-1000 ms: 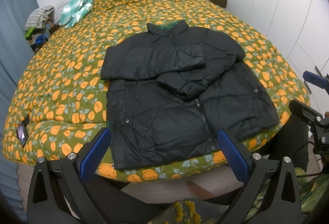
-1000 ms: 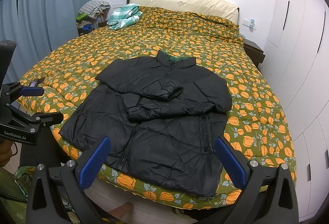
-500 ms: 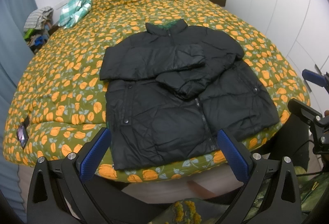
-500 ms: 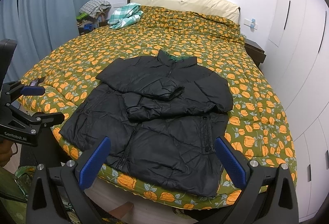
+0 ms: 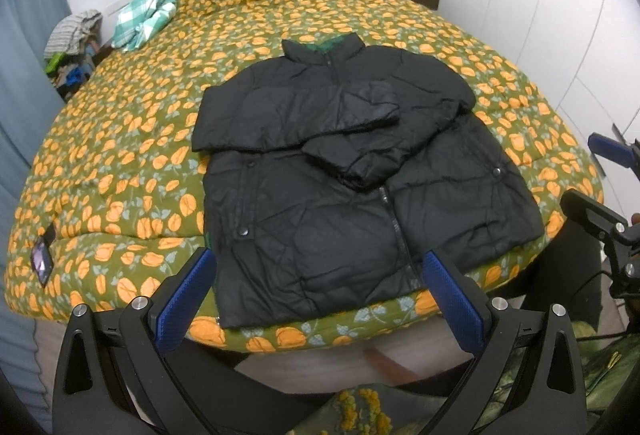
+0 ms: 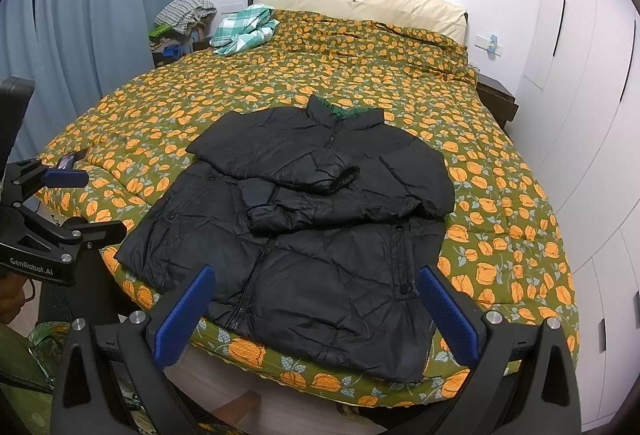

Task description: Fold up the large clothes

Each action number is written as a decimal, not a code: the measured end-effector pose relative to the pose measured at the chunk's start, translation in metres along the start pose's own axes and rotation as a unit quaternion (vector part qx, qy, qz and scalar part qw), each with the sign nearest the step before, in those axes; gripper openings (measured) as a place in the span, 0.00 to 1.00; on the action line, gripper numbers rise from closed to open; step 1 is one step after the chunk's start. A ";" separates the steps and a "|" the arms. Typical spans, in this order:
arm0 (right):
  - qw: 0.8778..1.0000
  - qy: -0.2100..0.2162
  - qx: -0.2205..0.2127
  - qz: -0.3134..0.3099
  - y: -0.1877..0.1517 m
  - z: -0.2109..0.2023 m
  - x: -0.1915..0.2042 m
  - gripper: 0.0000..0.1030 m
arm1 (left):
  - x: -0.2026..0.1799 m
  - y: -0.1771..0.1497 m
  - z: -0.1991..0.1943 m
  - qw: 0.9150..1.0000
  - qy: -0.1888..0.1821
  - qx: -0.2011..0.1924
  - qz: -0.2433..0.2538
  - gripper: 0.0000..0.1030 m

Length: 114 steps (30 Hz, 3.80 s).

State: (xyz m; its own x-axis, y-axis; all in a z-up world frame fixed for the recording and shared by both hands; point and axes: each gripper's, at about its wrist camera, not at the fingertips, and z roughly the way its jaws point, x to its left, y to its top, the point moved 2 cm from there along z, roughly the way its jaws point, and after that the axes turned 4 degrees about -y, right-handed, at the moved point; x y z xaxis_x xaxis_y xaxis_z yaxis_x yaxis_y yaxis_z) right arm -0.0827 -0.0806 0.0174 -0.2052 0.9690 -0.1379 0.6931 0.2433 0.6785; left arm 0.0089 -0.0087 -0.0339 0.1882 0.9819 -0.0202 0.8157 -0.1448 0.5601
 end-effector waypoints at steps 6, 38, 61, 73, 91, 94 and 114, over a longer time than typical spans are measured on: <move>1.000 0.000 0.001 0.000 -0.002 0.003 0.003 1.00 | 0.002 0.001 0.002 1.000 -0.002 0.005 0.000 1.00; 0.999 -0.002 0.010 0.038 -0.014 0.009 -0.018 1.00 | -0.037 0.118 0.148 0.990 -0.096 0.042 0.099 0.99; 0.998 -0.051 -0.018 0.022 0.012 0.016 -0.056 1.00 | 0.150 0.148 0.082 0.990 -0.058 -0.051 -0.119 0.18; 0.994 -0.060 -0.043 -0.079 0.049 0.041 -0.031 1.00 | 0.367 0.027 0.061 0.932 0.109 -0.059 -0.341 0.18; 0.968 0.075 0.008 -0.239 0.049 0.209 0.085 1.00 | 0.353 -0.063 0.070 0.903 0.117 -0.019 -0.413 0.78; 0.959 0.052 0.027 -0.276 0.040 0.253 0.110 1.00 | 0.313 -0.065 0.057 0.918 0.092 -0.025 -0.385 0.80; 0.990 0.028 -0.115 0.082 0.114 0.097 -0.098 0.11 | 0.202 -0.032 0.071 0.961 0.013 -0.012 -0.277 0.83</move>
State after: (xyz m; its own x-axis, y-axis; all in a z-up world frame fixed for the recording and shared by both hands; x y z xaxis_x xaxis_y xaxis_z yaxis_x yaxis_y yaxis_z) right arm 0.0835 -0.1435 0.0389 -0.1461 0.9890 0.0242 0.5454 0.0601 0.8360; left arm 0.0596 0.1859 -0.1147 -0.2846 0.9105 -0.3001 0.7734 0.4031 0.4893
